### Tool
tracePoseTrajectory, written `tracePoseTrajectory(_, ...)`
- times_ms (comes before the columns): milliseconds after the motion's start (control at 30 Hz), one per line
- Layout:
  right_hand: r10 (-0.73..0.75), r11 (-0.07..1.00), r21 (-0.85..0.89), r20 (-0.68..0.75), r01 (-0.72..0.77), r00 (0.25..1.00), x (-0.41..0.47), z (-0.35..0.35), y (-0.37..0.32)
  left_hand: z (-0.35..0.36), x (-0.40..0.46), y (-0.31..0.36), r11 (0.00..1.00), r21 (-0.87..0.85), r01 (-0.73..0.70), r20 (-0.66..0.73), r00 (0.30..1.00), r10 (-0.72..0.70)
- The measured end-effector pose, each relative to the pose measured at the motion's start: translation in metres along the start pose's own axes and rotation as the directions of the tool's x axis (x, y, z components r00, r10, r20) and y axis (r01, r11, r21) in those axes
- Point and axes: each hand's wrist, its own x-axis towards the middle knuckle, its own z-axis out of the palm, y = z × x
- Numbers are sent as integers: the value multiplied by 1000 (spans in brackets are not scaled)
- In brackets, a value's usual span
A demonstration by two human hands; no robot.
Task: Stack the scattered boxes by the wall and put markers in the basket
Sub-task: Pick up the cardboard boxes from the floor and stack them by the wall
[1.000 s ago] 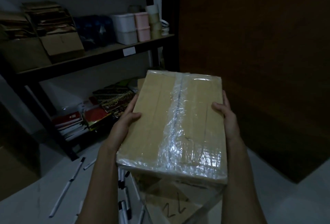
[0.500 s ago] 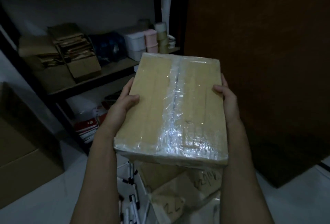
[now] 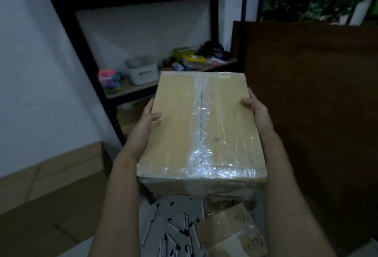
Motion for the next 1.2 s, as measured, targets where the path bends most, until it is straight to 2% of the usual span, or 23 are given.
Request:
tracePoseTrajectory(200, 138, 986, -104, 89, -129, 986, -39, 92, -36, -56, -73, 79, 996, -82, 34, -31, 999, -36)
tracePoseTrajectory(300, 191, 978, -115, 133, -176, 972, -52, 129, -28, -81, -102, 96, 998, -55, 0, -128, 992, -7)
tracePoseTrajectory(467, 253, 961, -172, 214, -218, 944, -50, 178, -13, -117, -134, 89, 995, -100, -10, -336, 941, -24)
tracePoseTrajectory(600, 295, 943, -253, 325, -218, 899, -42, 217, 5, -155, -145, 86, 1000, 30, 9, -445, 895, 6)
tracePoseTrajectory(767, 317, 940, -248, 383, -234, 868, -23, 256, 28, -194, -141, 88, 996, 68, 59, -494, 869, -18)
tracePoseTrajectory(967, 355, 931, -259, 484, -257, 800, -3, 295, 71, -235, -133, 66, 992, 108, 67, -618, 786, 14)
tracePoseTrajectory(1133, 434, 893, -332, 465, -303, 772, 9, 334, 127, -279, -128, 29, 992, 99, 81, -645, 764, 2)
tracePoseTrajectory(1200, 473, 875, -344, 453, -341, 756, 14, 356, 153, -307, -124, 12, 992, 59, 109, -661, 749, -43)
